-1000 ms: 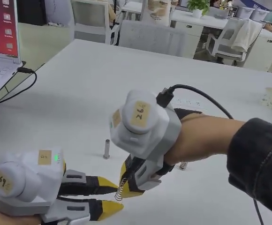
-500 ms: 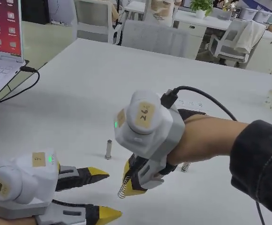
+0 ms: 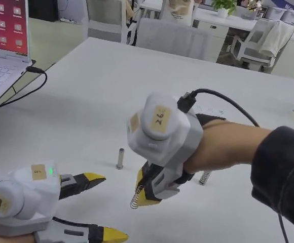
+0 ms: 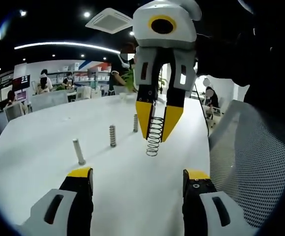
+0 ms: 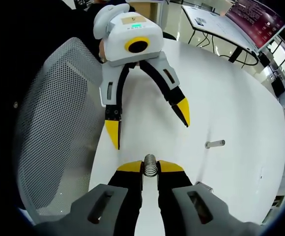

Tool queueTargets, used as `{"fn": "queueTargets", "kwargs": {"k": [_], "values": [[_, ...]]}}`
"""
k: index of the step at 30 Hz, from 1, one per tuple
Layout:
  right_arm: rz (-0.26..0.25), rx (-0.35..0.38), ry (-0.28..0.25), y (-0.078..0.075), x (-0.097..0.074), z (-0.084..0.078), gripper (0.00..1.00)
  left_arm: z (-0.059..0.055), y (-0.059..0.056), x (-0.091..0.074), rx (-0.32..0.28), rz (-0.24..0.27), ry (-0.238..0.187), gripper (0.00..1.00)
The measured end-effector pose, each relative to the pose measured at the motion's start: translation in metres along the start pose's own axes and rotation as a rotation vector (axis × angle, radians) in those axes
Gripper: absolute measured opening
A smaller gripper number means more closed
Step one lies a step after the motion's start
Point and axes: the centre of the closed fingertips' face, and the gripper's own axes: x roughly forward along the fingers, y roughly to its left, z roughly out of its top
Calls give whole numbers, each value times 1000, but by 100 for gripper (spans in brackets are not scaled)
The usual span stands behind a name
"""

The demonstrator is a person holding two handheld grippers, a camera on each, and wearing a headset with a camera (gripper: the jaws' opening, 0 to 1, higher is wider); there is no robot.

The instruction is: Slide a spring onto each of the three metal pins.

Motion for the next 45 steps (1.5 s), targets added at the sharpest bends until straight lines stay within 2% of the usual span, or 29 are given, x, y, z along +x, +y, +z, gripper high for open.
{"fn": "queueTargets", "kwargs": {"k": [6,13,27,34,40,45], "values": [[-5,-4,-2,-7,-3,1,8,-3,5,-2,-8,31,0,80],[-30,-5,0,-23,-10,1,8,-4,9,-3,-12,44,1,84],[-80,21,15,-66,-22,-2,8,-11,9,-5,-30,46,13,84],[-110,29,12,-88,-25,5,8,-11,9,-6,-29,45,14,83],[-131,52,7,-112,-18,6,8,-11,11,-6,-29,50,14,83],[-140,66,3,-119,-12,7,8,-13,12,-7,-37,53,13,83]]}}
